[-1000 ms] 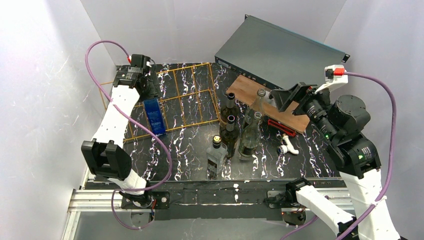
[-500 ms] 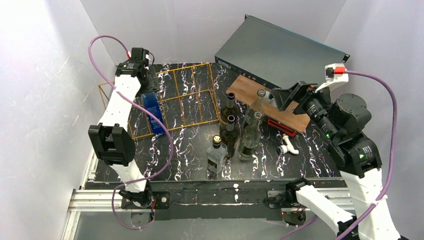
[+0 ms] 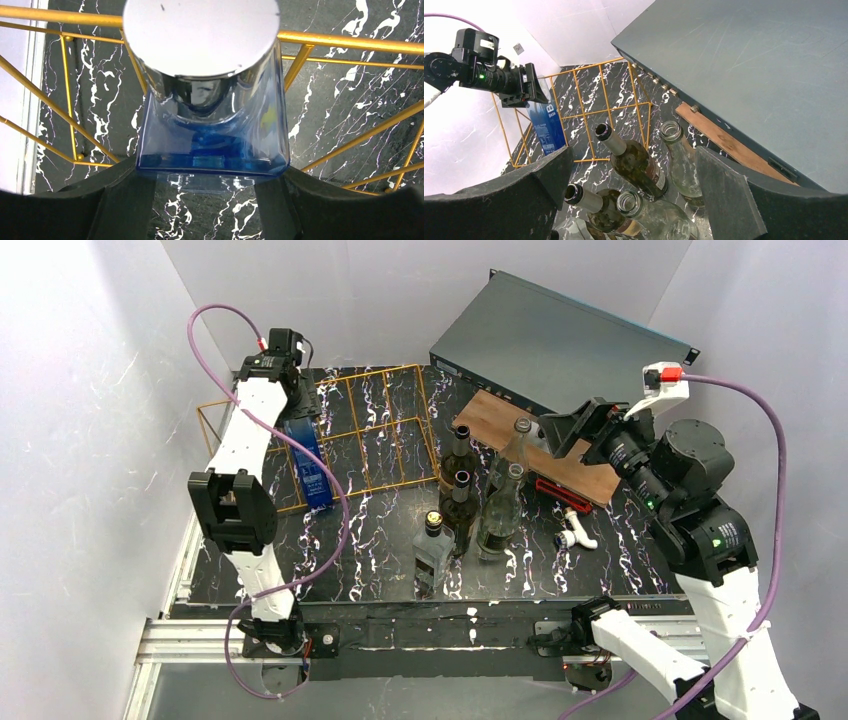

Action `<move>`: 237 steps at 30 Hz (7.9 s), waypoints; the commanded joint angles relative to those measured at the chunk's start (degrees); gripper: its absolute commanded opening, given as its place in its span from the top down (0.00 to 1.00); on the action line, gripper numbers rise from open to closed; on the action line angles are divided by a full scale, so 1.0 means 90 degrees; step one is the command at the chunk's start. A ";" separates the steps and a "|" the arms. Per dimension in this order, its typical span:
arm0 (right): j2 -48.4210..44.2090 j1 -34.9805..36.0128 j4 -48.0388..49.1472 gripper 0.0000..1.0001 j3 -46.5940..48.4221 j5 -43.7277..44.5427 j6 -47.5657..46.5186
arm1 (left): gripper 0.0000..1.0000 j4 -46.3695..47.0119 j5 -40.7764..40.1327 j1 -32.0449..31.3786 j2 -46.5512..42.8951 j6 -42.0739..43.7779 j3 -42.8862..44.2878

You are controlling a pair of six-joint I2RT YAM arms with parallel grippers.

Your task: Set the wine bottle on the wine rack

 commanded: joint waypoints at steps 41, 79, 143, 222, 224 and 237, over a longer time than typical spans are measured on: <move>0.0086 -0.0012 0.0531 0.00 -0.0195 -0.0295 -0.0030 | 0.02 0.2193 0.2802 0.0129 -0.5146 0.0021 -0.4233; -0.0344 -0.0006 0.0653 0.00 -0.0504 -0.0334 0.0147 | 0.02 0.5114 0.0400 -0.6598 -0.7999 -0.0504 -0.8285; -0.0699 -0.0013 0.0291 0.00 -0.0556 -0.0176 0.0086 | 0.55 0.7071 -0.0959 -0.7869 -0.5935 0.0693 -0.8650; -0.0403 -0.0013 0.0272 0.00 -0.0387 -0.0114 -0.0001 | 1.00 0.1080 -0.1253 -0.2209 -0.1720 -0.0729 -0.1588; -0.0378 -0.0013 0.0246 0.00 -0.0369 -0.0105 -0.0009 | 1.00 0.1088 -0.1424 -0.2197 -0.1706 -0.0674 -0.1600; -0.0196 -0.0008 0.0241 0.00 -0.0299 -0.0240 0.0120 | 1.00 0.1324 -0.1084 -0.1833 -0.1584 -0.0829 -0.2022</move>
